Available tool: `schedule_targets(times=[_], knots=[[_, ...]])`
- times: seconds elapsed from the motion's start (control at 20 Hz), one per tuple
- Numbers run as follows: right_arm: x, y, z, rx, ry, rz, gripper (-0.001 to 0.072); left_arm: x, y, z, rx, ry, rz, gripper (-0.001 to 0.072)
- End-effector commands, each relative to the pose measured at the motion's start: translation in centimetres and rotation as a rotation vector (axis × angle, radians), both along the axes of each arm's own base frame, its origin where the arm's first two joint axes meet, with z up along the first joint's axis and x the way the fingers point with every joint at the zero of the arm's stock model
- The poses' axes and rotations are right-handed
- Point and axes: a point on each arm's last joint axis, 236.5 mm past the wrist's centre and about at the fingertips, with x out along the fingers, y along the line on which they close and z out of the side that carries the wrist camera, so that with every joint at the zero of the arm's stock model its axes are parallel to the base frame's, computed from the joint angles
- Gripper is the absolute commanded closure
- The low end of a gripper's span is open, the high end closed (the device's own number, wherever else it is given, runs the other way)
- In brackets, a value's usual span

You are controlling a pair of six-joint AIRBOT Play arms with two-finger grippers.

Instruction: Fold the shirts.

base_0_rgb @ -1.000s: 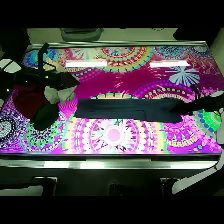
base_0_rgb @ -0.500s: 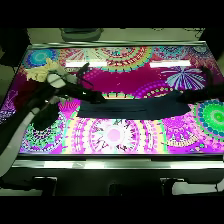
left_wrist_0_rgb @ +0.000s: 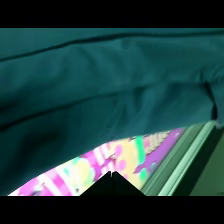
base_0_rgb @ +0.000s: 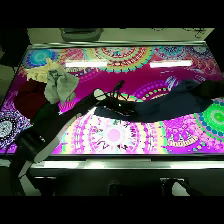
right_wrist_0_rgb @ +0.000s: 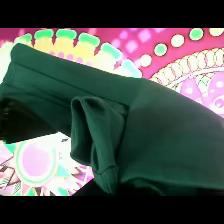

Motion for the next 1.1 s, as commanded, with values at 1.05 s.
schedule_targets(times=[1.05], knots=[[5.6, 12.6, -3.5, 0.106, 0.022, 0.165, 0.0668, 6.4, 12.4, 18.7, 0.095, -0.502, -0.014, 0.0684]])
